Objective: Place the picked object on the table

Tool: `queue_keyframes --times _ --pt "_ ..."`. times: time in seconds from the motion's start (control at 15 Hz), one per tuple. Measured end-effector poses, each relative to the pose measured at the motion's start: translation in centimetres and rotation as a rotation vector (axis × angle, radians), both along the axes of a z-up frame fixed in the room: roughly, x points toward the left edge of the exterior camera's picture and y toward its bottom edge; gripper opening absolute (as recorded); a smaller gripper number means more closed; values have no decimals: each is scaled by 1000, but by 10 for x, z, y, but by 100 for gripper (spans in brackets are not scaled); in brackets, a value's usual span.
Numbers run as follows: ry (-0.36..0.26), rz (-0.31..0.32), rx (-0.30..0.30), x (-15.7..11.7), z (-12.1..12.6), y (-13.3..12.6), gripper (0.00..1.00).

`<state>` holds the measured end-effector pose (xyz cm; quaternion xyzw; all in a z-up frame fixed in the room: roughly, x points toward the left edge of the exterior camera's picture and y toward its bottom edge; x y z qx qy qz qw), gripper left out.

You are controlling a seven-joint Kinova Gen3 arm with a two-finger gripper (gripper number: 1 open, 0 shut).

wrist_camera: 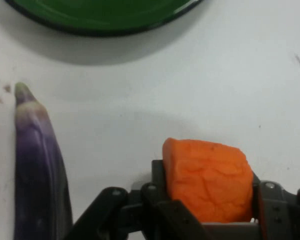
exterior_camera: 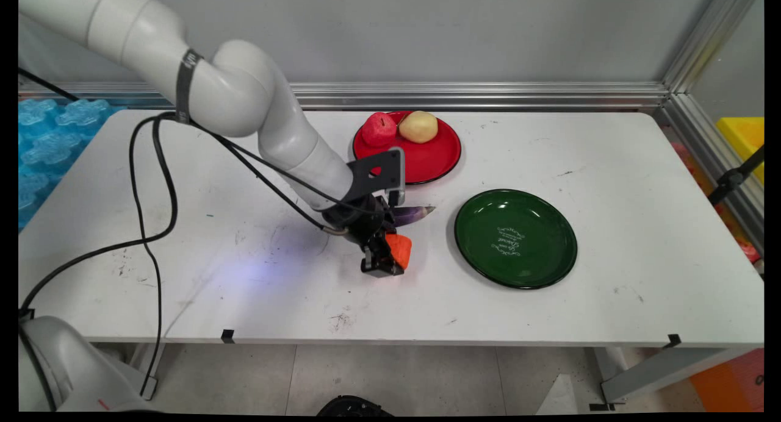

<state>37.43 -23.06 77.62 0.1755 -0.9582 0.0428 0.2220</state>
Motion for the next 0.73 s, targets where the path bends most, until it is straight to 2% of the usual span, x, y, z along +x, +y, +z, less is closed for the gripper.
queue_keyframes --times 0.4,0.47,0.73 --pt "-9 1 8 1 -17 0 0" --pt "-7 1 7 1 -18 0 100" --pt "7 -3 -8 2 -12 -1 100"
